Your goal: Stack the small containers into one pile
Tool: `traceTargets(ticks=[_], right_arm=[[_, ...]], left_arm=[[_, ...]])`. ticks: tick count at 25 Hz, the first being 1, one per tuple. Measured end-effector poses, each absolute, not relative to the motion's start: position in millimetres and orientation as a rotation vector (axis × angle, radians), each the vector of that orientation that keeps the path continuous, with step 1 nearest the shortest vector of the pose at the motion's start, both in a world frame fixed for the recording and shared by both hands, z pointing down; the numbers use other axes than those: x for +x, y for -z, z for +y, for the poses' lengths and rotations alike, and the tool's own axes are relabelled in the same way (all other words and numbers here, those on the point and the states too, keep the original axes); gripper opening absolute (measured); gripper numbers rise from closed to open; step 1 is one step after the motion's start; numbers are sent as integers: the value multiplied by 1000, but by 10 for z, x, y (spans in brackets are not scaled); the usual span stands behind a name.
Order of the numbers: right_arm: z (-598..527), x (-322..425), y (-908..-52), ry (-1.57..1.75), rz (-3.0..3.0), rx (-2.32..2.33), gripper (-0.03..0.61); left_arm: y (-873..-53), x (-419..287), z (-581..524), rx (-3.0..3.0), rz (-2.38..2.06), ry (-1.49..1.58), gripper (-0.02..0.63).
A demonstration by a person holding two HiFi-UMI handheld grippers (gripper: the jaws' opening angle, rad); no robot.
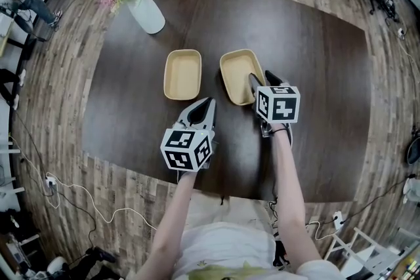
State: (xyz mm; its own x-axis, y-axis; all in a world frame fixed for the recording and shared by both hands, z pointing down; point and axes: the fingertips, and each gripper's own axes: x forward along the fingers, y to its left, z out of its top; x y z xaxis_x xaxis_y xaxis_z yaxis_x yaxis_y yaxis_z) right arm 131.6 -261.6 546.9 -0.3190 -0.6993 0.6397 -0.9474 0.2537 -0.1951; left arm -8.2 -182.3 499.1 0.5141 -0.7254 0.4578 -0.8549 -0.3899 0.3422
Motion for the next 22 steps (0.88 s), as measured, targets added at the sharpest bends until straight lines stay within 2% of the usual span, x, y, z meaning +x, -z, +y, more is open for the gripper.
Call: traceTargets(ticks=[7, 12, 14, 22], right_arm=[[-2547, 1301, -5301, -738, -2148, 1555, 186], [-2411, 1177, -5146, -641, -2191, 1524, 68], [-2363, 1090, -5087, -631, -2222, 1509, 45], [-2216, 589, -4933, -755, -2366, 1451, 23]], left_arm=[[-4948, -184, -1786, 2207, -1335, -298, 25], [-4867, -257, -1713, 2200, -1375, -283, 25], [-4827, -322, -1680, 2199, -1396, -276, 25], [-4796, -661, -1610, 2155, -1480, -247, 25]])
